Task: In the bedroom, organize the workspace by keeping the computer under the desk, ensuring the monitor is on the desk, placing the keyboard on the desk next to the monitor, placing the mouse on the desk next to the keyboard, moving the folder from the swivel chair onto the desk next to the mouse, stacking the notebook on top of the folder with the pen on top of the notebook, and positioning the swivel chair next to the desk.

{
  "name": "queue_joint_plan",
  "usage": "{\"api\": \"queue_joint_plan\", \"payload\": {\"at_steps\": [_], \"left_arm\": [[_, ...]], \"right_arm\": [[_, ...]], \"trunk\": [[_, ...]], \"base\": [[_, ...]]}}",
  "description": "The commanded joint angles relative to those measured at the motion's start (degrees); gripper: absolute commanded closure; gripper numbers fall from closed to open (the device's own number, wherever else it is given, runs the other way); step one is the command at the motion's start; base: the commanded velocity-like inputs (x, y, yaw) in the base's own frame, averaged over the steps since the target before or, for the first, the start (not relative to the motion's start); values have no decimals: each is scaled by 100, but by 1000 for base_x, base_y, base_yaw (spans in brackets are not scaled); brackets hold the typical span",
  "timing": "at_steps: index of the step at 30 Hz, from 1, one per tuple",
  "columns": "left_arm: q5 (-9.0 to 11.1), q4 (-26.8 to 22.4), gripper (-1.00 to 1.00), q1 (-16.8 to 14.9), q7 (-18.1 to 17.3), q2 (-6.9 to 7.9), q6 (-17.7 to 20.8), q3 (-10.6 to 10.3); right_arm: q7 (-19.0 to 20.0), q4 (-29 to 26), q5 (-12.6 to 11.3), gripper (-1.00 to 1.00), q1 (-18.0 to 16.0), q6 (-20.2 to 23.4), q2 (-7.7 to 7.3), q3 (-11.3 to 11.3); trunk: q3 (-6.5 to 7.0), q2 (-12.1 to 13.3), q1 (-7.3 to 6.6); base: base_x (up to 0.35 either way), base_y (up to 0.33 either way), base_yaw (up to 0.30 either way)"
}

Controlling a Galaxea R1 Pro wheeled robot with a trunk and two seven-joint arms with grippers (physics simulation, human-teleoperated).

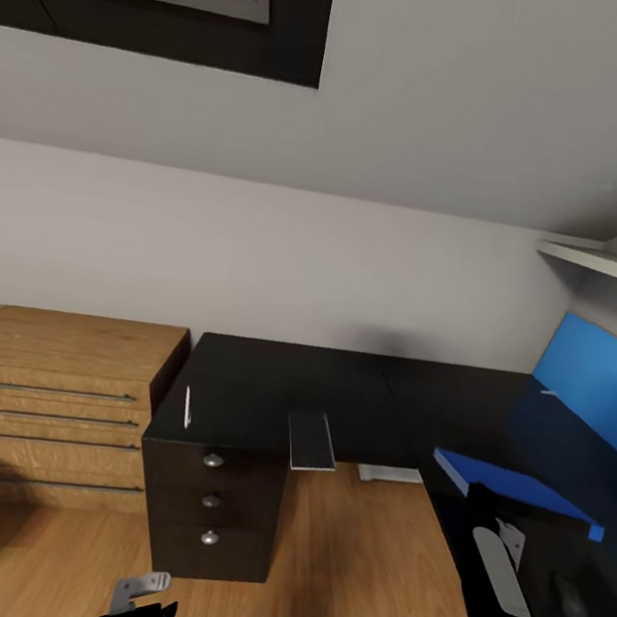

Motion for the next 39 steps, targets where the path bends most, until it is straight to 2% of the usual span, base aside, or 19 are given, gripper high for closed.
{"api": "queue_joint_plan", "payload": {"at_steps": [1,6,20,26,39], "left_arm": [[30,-14,-100,-6,48,8,8,-27],[30,-14,-100,-5,49,9,7,-23],[46,37,-100,2,33,13,-7,-23],[48,104,-100,3,31,18,-11,-23],[48,118,-100,3,31,9,-11,-23]], "right_arm": [[-8,-7,-50,100,-3,-33,-2,1],[-8,-11,-50,100,-3,-33,-3,-125],[-8,-9,-50,100,-3,-24,-8,-227],[-9,-6,-50,100,-3,-24,-4,-234],[-16,-9,-56,100,-3,-11,-10,-235]], "trunk": [[-25,-46,23],[-115,-247,133],[-115,-247,133],[-115,-247,133],[-115,-247,133]], "base": [[0,0,0],[0,0,0],[1,0,0],[149,0,0],[8,0,0]]}}
